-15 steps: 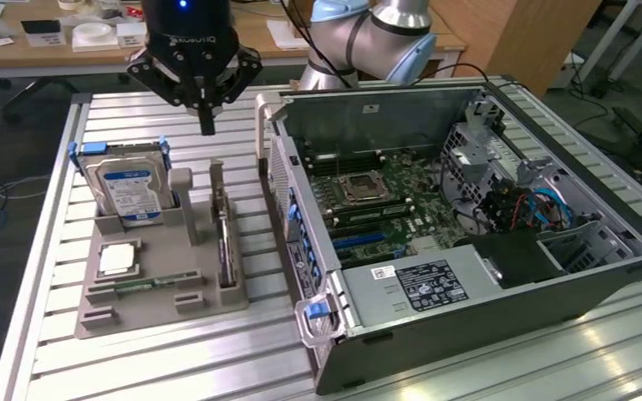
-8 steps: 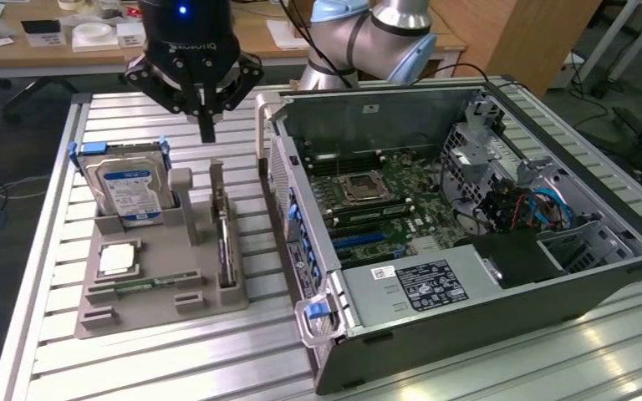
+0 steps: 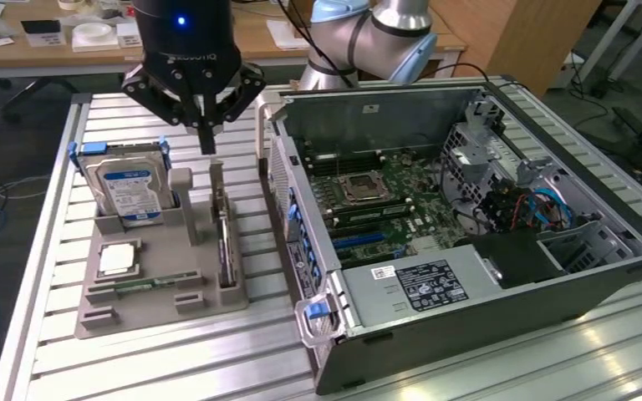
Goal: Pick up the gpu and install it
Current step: 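Reach for the gpu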
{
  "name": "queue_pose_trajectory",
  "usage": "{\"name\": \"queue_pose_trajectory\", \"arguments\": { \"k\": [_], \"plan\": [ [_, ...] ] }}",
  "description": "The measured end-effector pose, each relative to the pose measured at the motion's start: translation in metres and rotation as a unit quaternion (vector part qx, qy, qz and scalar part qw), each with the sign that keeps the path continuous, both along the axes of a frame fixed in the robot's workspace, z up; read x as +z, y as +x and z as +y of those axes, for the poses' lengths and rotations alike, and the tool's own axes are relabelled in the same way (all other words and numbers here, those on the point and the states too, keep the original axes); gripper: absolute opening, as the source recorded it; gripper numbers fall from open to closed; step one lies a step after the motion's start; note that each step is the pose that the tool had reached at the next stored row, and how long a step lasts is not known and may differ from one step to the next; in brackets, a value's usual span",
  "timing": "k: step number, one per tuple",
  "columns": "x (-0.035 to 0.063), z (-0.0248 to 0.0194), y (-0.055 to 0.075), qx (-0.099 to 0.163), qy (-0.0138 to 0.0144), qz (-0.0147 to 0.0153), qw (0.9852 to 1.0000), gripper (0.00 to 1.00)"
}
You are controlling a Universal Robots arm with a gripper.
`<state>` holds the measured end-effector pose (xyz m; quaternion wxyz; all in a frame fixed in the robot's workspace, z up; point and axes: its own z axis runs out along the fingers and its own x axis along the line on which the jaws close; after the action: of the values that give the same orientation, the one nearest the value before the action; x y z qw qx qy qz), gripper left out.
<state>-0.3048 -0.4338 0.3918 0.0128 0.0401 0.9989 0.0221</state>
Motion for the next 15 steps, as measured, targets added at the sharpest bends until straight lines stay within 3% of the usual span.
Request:
{"name": "queue_pose_trajectory", "arguments": {
  "k": [7, 15],
  "plan": [
    [-0.0002, -0.0145, -0.001, 0.0, 0.0, 0.0, 1.0, 0.11],
    [-0.0001, -0.0155, -0.001, 0.0, 0.0, 0.0, 1.0, 0.11]
  ]
}}
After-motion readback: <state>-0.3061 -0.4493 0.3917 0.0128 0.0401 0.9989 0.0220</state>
